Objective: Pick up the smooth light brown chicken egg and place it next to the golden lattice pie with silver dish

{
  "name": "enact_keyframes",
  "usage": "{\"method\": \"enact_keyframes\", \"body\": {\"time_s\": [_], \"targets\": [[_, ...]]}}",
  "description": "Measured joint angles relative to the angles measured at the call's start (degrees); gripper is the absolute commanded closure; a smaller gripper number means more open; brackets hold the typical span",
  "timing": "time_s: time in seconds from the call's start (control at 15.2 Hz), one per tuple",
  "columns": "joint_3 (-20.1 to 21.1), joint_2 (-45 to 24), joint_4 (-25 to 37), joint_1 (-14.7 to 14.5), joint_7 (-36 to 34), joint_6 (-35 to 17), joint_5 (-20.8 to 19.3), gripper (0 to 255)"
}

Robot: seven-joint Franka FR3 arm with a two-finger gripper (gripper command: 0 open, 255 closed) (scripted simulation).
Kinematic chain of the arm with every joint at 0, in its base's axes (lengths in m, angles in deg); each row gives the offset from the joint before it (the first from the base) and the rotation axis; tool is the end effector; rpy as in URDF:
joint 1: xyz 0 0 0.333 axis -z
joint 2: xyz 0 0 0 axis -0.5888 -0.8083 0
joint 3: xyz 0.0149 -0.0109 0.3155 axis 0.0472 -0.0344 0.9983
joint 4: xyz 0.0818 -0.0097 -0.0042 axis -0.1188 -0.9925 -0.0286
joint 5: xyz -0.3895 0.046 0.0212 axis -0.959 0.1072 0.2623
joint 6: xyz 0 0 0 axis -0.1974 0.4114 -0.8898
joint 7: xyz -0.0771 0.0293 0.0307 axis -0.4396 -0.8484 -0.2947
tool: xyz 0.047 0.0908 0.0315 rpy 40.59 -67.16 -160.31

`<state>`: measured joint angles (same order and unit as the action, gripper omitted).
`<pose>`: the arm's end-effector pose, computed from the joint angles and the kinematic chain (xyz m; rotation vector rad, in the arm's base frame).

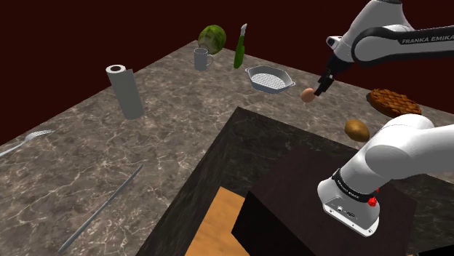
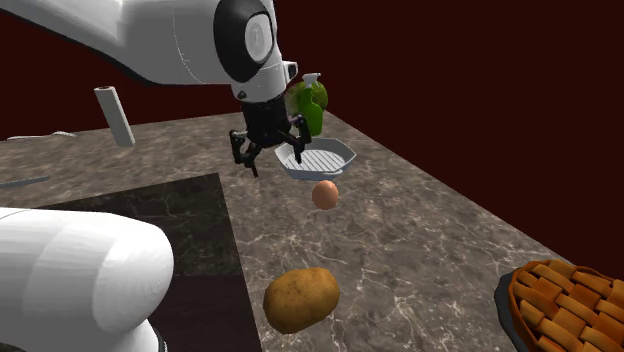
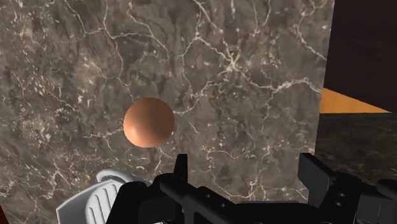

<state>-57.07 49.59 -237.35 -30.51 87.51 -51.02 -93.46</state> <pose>0.2789 -0.1855 0.4219 2.9691 0.5157 0.2401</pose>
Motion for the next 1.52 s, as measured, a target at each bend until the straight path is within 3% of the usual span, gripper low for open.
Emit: {"method": "enact_keyframes", "body": {"time_s": [0.4,0.66,1.12,1.52], "targets": [[-13.2,-12.0,1.4,-3.1,12.7,-17.1,-4.6,0],[-21.6,-19.7,3.8,-8.8,20.6,-26.2,-3.2,0],[-28.9,-27.5,4.2,-15.7,24.6,-34.3,1.0,0],[-29.9,-28.6,4.2,-16.8,25.2,-35.4,1.8,0]]}}
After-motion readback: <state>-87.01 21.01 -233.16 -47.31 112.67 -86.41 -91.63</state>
